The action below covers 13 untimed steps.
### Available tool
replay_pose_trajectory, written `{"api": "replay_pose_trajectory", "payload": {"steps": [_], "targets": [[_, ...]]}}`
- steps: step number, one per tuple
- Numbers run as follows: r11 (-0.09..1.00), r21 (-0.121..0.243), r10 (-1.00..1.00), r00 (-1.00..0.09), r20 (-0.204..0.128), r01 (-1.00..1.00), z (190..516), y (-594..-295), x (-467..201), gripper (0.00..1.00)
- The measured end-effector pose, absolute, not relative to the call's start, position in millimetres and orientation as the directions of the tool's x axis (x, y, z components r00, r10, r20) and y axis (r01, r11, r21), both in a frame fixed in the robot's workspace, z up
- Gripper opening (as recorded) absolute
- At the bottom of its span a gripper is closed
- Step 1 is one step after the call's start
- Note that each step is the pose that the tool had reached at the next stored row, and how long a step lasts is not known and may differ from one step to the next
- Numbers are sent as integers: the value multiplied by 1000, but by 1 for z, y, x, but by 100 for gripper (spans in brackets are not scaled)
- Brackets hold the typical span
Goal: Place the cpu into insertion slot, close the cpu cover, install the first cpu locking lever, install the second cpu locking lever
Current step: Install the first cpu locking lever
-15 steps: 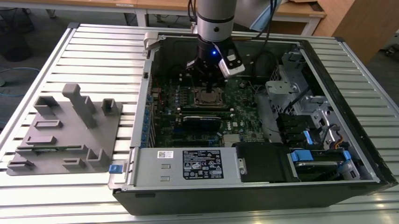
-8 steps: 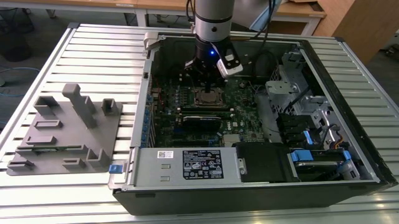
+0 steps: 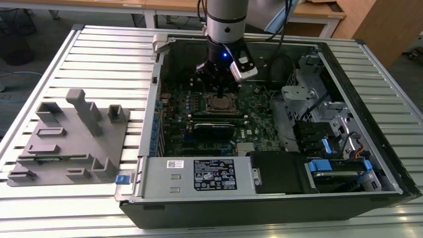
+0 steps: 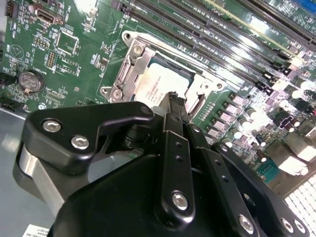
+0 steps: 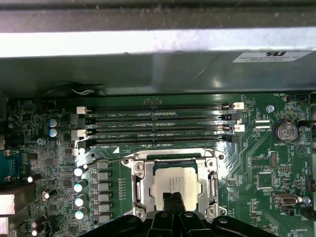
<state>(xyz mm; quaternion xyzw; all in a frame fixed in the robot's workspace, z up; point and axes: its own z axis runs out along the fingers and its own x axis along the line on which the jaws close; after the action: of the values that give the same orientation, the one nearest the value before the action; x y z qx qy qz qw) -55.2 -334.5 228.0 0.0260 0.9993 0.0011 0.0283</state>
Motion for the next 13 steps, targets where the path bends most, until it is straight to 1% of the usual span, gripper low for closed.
{"api": "replay_pose_trajectory", "payload": {"steps": [13], "targets": [[999, 3, 52, -997, -56, 52, 227, -334, -65, 11]]}}
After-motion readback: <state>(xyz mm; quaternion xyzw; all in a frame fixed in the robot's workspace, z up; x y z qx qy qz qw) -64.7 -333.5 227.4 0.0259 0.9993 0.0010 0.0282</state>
